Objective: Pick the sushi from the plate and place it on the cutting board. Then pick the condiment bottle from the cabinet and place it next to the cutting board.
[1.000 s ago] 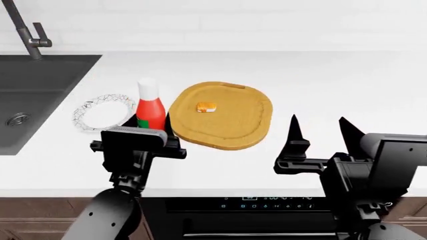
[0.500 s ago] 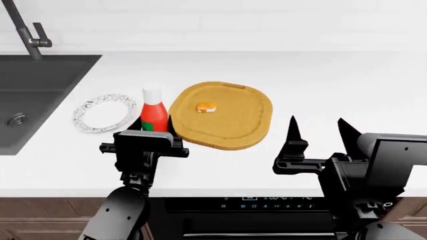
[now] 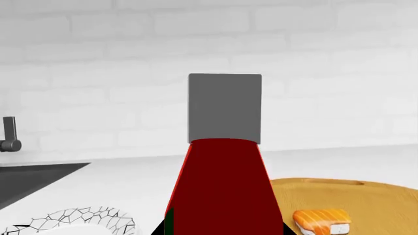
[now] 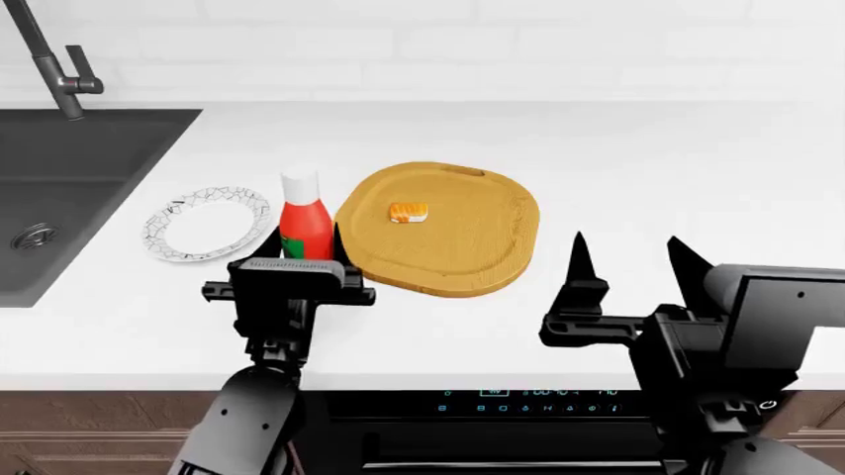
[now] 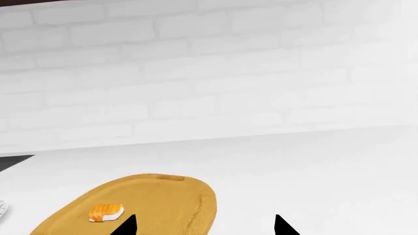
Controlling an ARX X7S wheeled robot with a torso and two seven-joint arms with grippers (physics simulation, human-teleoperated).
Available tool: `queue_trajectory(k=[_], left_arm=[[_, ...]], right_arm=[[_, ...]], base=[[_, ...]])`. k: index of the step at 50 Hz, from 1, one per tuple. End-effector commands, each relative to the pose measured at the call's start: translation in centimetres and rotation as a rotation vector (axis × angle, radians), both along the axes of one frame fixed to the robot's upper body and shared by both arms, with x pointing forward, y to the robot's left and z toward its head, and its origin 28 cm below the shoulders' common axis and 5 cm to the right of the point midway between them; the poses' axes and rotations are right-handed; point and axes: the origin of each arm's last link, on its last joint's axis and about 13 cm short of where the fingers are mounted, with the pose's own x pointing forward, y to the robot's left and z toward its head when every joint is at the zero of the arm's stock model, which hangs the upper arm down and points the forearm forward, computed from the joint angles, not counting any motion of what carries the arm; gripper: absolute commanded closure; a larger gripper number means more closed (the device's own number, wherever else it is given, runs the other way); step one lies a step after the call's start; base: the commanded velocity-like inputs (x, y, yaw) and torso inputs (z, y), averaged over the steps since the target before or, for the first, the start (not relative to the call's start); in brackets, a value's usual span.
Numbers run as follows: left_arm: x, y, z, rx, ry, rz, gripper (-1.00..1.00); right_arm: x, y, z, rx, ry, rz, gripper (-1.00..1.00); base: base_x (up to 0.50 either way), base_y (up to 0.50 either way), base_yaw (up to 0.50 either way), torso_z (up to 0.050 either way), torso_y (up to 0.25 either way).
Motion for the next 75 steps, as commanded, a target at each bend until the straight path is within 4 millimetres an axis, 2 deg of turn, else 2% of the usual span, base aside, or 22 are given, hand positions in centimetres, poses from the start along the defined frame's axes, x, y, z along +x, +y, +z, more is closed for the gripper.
queue_trajectory(k=[1,7,8,33,63,69,75], left_arm=[[0.3,-0.2,-0.9,-0.002,0.032,0.002,1.0],[0.2,-0.2,-1.0,0.002,0.039,0.0,1.0],[0.1,-0.2,-1.0,0.003,0.04,0.0,-1.0],[-0.2,-0.1,-0.8,-0.002,0.053,-0.007,-1.0],[-8.9,0.6,3.8,-0.082,0.022,-0.065,-1.0],[-10.9,1.0,5.7,-0.096,-0.02,-0.068,-1.0],[-12.1,1.2,7.9,-0.099,-0.081,-0.067,-1.0]], right_arm=[[-0.1,-0.1,0.0,0.0,0.002,0.001,-1.0],[-0.1,-0.1,0.0,0.001,0.004,0.002,-1.0],[-0.1,-0.1,0.0,0.001,0.004,0.002,-1.0],[0.1,0.2,0.1,0.002,0.004,0.001,-1.0],[-0.3,0.2,-0.1,0.025,-0.019,-0.007,-1.0],[-0.3,0.3,-0.1,0.03,-0.024,-0.005,-1.0],[-0.4,0.6,-0.1,0.036,-0.032,0.004,-1.0]], base=[[0.02,0.0,-0.01,0.0,0.0],[0.01,0.0,-0.01,0.0,0.0],[0.0,0.0,0.0,0.0,0.0],[0.0,0.0,0.0,0.0,0.0],[0.0,0.0,0.0,0.0,0.0],[0.0,0.0,0.0,0.0,0.0],[0.0,0.0,0.0,0.0,0.0]])
